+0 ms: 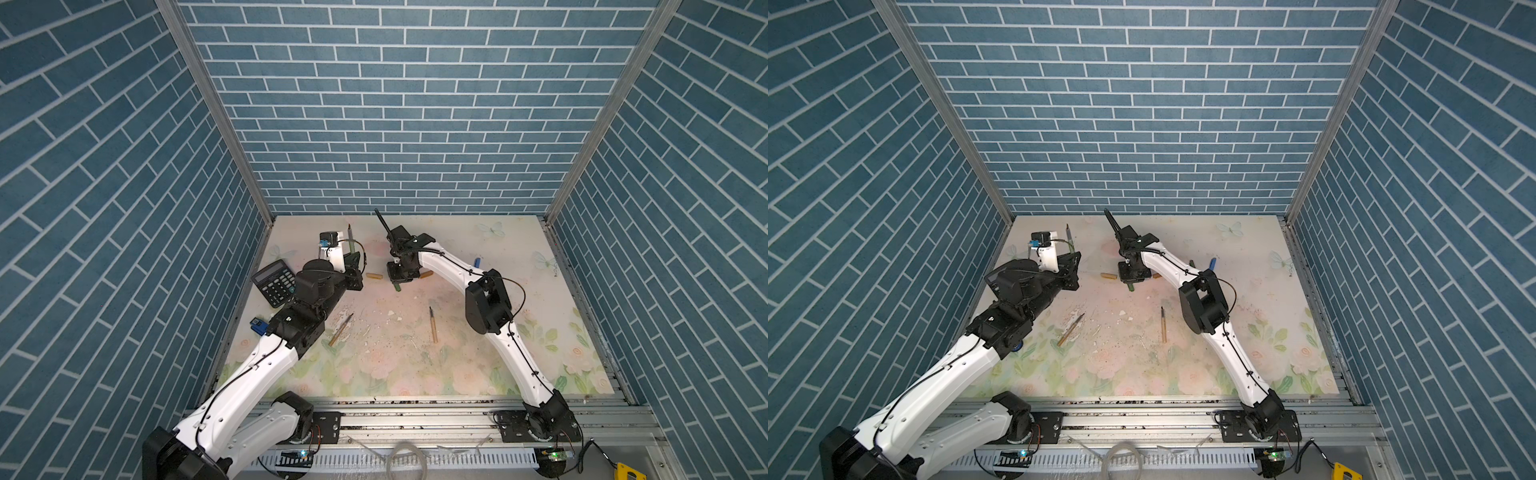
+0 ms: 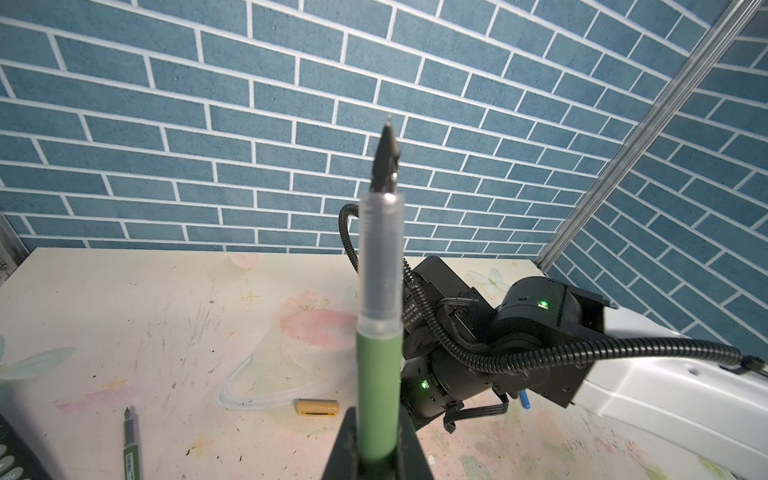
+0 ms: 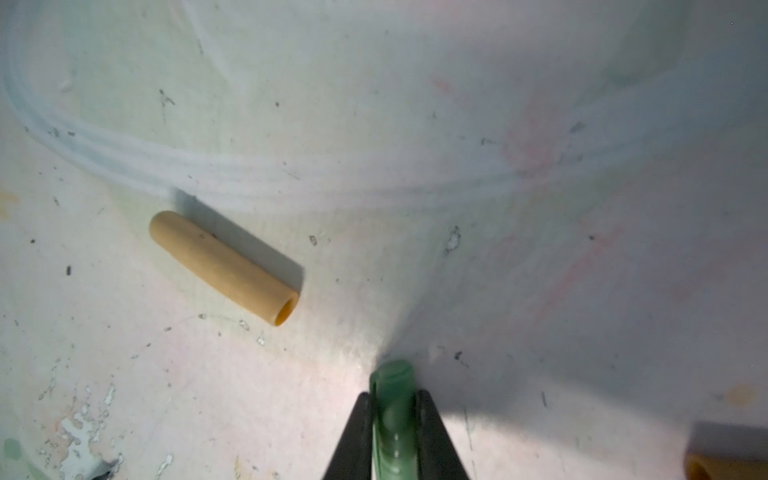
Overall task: Insert the pens into the pen caps
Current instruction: 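Lower the right gripper and close it on the green cap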
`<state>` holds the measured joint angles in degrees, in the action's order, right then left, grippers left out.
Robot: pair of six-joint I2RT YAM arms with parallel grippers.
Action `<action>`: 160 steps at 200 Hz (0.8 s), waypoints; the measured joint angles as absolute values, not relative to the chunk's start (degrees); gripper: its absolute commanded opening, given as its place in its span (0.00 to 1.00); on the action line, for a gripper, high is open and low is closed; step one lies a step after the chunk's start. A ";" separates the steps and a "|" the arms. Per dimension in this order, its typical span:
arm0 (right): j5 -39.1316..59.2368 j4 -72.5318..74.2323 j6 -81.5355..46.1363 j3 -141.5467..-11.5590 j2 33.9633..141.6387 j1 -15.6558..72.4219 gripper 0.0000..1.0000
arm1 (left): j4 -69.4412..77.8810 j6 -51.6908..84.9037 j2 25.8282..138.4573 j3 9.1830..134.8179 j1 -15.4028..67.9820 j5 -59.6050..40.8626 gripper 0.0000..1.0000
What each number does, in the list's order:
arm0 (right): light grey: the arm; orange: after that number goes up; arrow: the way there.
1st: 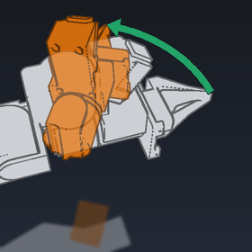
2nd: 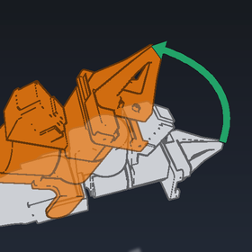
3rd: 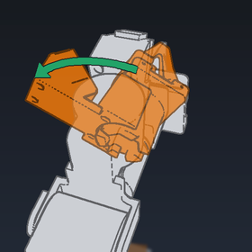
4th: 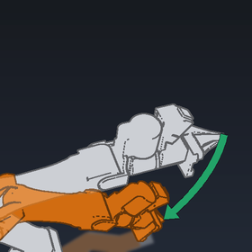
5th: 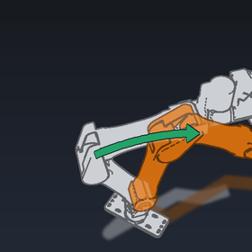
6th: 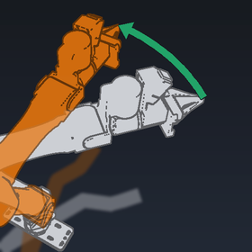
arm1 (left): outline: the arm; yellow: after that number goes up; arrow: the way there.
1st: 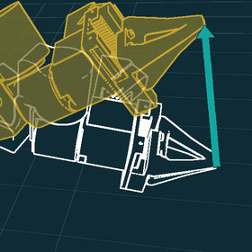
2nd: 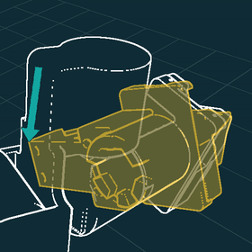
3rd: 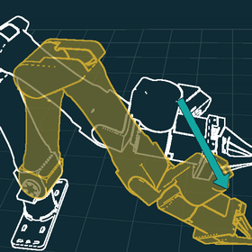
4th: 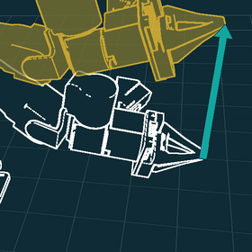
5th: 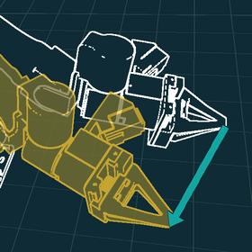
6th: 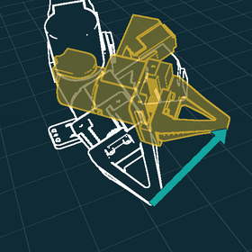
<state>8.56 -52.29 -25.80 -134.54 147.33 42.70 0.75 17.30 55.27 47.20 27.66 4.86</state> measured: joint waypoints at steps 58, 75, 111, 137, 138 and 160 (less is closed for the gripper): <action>7.66 -53.06 -26.09 -134.63 147.37 43.62 0.24 | 0.75 17.28 55.27 47.20 27.66 4.82 0.00; 7.49 -53.08 -26.09 -134.61 147.37 43.86 0.24 | 0.75 17.28 55.29 47.20 27.66 4.80 0.00; 8.40 -52.71 -26.00 -134.13 147.15 43.88 0.27 | 0.75 17.28 55.31 47.20 27.66 4.78 0.00; 9.41 -52.71 -25.63 -133.49 146.69 43.70 0.27 | 0.75 17.28 55.33 47.20 27.66 4.64 0.00; 9.43 -52.71 -25.63 -133.45 146.67 43.68 0.27 | 0.75 17.28 55.33 47.20 27.66 4.64 0.00; 10.02 -52.88 -25.58 -133.27 146.54 43.57 0.27 | 0.75 17.28 55.48 47.20 27.66 4.60 0.00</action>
<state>10.02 -52.88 -25.58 -133.27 146.54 43.57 0.75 17.28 55.48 47.20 27.66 4.60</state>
